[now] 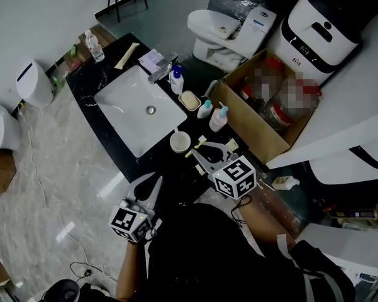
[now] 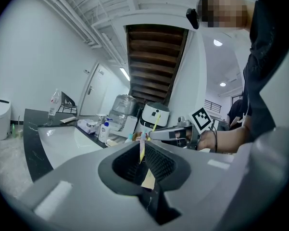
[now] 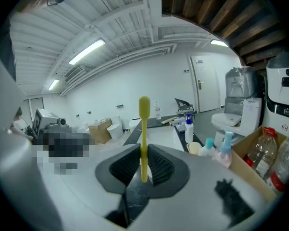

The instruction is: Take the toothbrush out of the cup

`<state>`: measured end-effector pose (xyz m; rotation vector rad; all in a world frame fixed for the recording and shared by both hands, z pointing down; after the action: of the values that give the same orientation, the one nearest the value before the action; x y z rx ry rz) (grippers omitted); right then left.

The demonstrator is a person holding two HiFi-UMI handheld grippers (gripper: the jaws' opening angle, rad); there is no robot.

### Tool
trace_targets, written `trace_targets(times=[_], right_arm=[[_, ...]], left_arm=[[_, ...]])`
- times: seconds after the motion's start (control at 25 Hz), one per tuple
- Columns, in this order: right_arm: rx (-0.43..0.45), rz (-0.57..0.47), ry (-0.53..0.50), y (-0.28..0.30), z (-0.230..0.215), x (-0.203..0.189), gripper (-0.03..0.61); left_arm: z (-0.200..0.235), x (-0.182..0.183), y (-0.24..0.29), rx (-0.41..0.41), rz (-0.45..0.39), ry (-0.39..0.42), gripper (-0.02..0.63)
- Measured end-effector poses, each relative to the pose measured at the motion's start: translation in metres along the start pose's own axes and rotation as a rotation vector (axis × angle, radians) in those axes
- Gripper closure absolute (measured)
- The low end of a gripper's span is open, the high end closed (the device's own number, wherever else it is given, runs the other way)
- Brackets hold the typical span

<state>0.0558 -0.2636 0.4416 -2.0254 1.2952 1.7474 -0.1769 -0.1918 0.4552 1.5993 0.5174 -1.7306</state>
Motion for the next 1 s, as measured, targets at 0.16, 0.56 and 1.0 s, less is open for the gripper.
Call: trace_targets(times=[0.16,0.56,1.0], right_arm=[[0.005,0.003,-0.002,-0.007,0.004,-0.003,0.522],[0.011,0.027,-0.002,-0.021,0.011,-0.016,0.522],[0.018,0.025,-0.021,-0.042,0.021,-0.021,0.522]], left_arm=[[0.000,0.003,0.002,-0.011,-0.003,0.012,0.575],[0.000,0.003,0.007,-0.018,0.012,-0.002,0.575],[-0.005,0.004,0.015,-0.040,0.000,-0.002,0.575]])
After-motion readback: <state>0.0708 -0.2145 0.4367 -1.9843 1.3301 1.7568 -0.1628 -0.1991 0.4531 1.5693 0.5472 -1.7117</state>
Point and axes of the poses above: the fingertips, and each gripper's own axes: y forward along the fingers, z to its left, x out of its top, the point moved 9 cm from there along -y, backward along the fingers, and after that the axes turned 8 degrees about y, right-handed, at the moved point
